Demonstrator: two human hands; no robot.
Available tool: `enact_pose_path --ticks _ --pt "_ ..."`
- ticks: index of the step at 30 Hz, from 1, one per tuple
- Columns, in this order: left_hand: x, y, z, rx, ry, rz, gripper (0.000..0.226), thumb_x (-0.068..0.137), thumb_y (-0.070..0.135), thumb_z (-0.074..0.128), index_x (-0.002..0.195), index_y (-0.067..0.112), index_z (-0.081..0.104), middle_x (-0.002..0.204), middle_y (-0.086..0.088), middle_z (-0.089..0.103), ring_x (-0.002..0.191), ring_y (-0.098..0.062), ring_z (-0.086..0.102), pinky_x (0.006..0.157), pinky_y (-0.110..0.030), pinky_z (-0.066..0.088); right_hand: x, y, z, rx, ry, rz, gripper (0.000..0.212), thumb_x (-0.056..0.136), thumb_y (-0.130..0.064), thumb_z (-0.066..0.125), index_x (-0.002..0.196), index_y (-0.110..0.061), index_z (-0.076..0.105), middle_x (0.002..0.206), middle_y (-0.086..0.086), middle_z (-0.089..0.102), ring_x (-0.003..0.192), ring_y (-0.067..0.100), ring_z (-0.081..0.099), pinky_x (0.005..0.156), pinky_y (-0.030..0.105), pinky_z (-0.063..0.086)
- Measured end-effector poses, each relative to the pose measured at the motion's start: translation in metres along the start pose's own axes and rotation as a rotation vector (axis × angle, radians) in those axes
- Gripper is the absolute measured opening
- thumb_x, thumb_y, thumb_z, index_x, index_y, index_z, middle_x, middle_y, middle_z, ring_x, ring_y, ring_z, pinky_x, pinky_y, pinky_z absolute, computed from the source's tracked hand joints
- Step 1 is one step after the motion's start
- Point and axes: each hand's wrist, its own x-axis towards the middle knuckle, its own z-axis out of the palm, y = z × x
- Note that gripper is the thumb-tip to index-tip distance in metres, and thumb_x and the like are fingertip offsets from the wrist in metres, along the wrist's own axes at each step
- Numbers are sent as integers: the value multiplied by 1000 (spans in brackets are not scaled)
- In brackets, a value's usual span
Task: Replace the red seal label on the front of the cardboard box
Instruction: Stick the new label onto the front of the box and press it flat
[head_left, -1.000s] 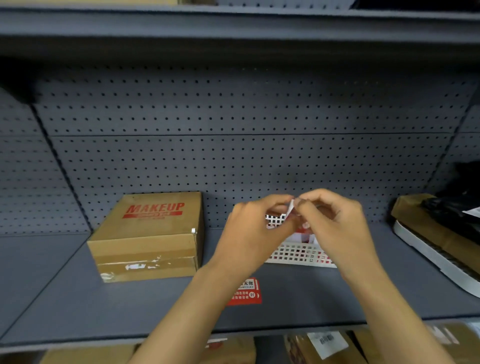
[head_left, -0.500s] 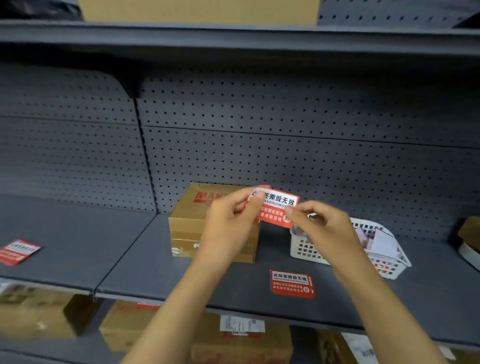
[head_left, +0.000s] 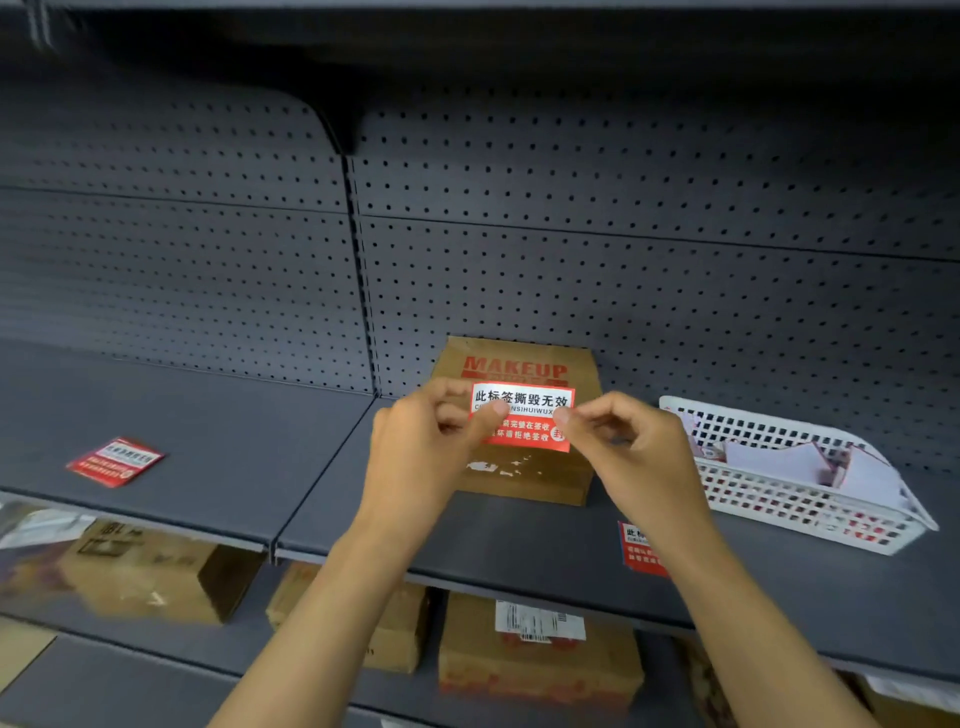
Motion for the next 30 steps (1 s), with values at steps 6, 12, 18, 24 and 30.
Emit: enact_pose_path --ticks 6,12,18,24,30 --pt "10 -42 6 112 -41 13 12 84 45 75 82 38 66 71 22 69 73 10 67 59 -6 47 -3 34 26 -30 47 61 15 84 -41 76 78 -26 74 80 -22 75 80 -5 69 67 13 53" --pt "12 -86 30 186 20 77 18 85 37 76 97 25 72 75 18 65 69 5 62 60 -6 44 -7 71 50 -92 93 120 19 84 -42 75 79 -24 76 76 -11 75 77 2 69 68 22 55" --pt "12 -107 40 199 83 41 36 82 45 76 94 33 44 84 13 70 76 -3 65 62 -13 43 -9 92 70 -149 189 114 21 84 -42 76 76 -23 75 72 -13 73 72 3 67 67 24 54" --pt "16 -118 44 284 161 137 41 81 48 77 86 26 42 82 10 70 73 -16 68 60 -44 58 -8 99 79 -179 263 95 21 83 -45 75 78 -25 76 71 -15 73 70 3 67 64 27 54" --pt "20 -121 48 301 189 177 42 80 52 76 82 32 39 78 10 69 67 -15 65 55 -40 55 -3 98 81 -173 319 102 22 83 -46 76 79 -25 78 68 -14 72 66 3 66 61 29 53"
